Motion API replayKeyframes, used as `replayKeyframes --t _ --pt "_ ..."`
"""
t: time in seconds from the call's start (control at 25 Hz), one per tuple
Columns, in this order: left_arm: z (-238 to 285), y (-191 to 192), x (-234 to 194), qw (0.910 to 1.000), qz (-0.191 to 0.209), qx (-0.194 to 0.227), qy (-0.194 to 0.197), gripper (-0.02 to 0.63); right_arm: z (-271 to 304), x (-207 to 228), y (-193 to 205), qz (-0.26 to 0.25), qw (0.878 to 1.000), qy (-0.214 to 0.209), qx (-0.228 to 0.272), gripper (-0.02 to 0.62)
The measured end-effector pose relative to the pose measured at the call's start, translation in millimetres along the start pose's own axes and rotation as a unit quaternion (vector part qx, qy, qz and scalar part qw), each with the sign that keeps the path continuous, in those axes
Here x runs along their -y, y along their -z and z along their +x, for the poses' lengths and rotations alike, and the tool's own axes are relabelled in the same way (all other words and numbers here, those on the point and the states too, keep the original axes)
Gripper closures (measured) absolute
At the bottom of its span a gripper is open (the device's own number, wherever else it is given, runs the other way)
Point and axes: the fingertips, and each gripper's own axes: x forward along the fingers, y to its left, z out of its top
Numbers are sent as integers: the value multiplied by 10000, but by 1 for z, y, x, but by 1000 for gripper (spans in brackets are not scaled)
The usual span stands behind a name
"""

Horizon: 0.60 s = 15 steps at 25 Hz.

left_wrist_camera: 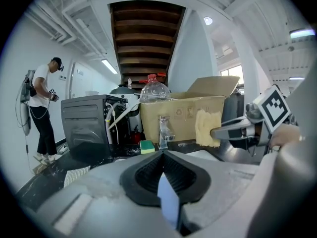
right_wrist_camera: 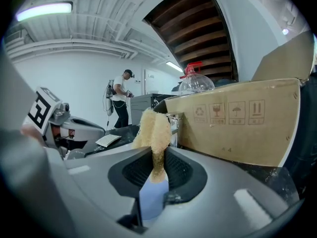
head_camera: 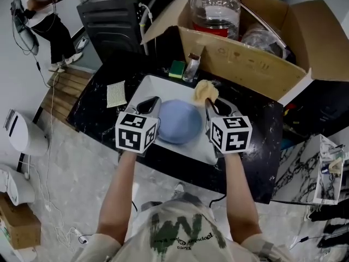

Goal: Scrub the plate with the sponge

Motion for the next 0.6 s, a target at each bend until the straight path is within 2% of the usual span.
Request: replayKeyframes --t 0.32,0.6 --pt "13 1 -10 9999 67 -100 65 603 11 3 9 117 9999 63 -82 532" --pt "30 2 -32 9990 206 -165 373 603 25 5 14 262 9988 376 -141 532"
